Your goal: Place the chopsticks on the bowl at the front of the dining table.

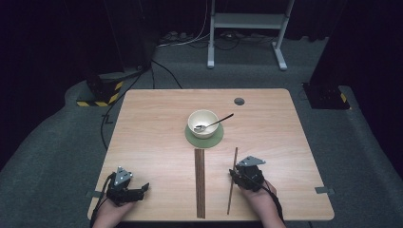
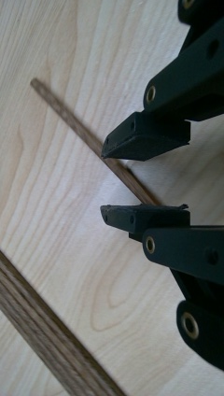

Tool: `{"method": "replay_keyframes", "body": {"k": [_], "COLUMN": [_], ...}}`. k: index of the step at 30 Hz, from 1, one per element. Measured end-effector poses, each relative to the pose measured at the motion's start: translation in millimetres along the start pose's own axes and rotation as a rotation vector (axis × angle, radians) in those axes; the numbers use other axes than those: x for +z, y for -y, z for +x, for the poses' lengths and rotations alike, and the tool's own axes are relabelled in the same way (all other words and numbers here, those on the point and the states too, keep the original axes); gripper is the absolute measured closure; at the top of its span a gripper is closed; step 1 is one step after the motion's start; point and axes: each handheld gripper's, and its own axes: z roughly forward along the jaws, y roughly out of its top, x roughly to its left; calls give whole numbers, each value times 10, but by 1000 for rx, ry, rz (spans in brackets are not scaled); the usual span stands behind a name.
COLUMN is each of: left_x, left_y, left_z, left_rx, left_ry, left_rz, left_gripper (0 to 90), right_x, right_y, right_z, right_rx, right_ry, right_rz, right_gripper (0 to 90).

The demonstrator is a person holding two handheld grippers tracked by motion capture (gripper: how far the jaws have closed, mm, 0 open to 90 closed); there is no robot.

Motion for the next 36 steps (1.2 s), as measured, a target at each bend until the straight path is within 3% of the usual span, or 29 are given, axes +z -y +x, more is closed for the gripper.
{"method": "replay_keyframes", "body": {"k": [3, 7, 26, 36], "left_x": [0, -2, -4, -4], "left_y": [1, 0, -1, -1], "left_z": [-3, -4, -5, -4], "left_rx": [-3, -3, -2, 2], "left_ry": [0, 0, 3, 5], "left_rz": [0, 4, 6, 5], "left_gripper": [136, 137, 137, 138], "right_x": [-10, -7, 12, -17], "right_y": [7, -9, -49, -20], "right_z": [7, -27, -63, -90], "right_rx": [-14, 4, -10, -15], "right_ry": [12, 0, 6, 13], "right_rz": [2, 0, 3, 21], "right_gripper": [711, 765, 843, 773]}}
